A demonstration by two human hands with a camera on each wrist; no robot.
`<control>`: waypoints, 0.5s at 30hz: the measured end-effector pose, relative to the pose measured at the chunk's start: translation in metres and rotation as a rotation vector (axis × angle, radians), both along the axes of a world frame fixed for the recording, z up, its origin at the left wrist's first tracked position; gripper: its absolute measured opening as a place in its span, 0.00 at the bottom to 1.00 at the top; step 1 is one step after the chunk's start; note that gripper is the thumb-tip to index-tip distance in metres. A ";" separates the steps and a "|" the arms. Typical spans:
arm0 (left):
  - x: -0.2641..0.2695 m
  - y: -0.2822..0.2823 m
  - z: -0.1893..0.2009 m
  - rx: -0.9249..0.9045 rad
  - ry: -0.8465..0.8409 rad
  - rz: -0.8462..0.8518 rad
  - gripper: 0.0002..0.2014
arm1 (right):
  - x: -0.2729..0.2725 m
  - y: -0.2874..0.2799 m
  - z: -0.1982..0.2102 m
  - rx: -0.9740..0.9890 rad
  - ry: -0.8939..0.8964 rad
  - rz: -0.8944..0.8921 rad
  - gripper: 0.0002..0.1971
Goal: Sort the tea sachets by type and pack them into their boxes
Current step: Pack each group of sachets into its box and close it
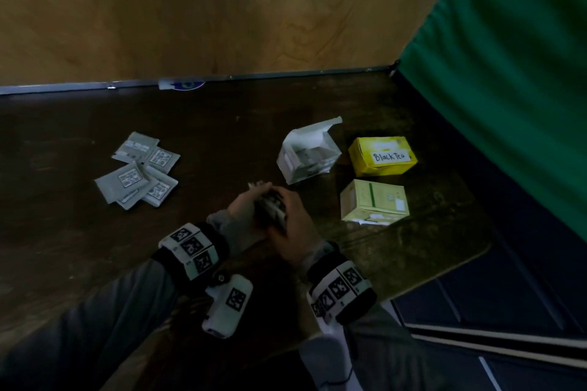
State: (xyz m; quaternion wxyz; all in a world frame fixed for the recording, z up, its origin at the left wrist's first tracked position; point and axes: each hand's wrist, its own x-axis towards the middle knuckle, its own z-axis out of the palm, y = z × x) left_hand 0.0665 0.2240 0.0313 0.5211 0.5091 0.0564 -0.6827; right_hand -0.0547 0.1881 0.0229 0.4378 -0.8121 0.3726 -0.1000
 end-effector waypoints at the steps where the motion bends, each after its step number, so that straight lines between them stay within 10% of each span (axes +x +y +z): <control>1: -0.007 -0.002 -0.001 -0.032 -0.002 -0.079 0.11 | -0.008 0.001 -0.002 -0.018 -0.061 -0.072 0.30; 6: -0.031 -0.025 0.010 0.023 -0.472 -0.720 0.34 | -0.050 -0.004 -0.015 -0.127 -0.259 -0.323 0.21; 11: -0.009 -0.058 0.036 -0.228 -1.503 -1.028 0.25 | -0.082 -0.009 -0.042 -0.239 0.195 -0.264 0.20; 15: 0.000 -0.087 0.037 -0.245 -1.902 -1.318 0.42 | -0.085 -0.006 -0.041 -0.174 0.393 -0.180 0.20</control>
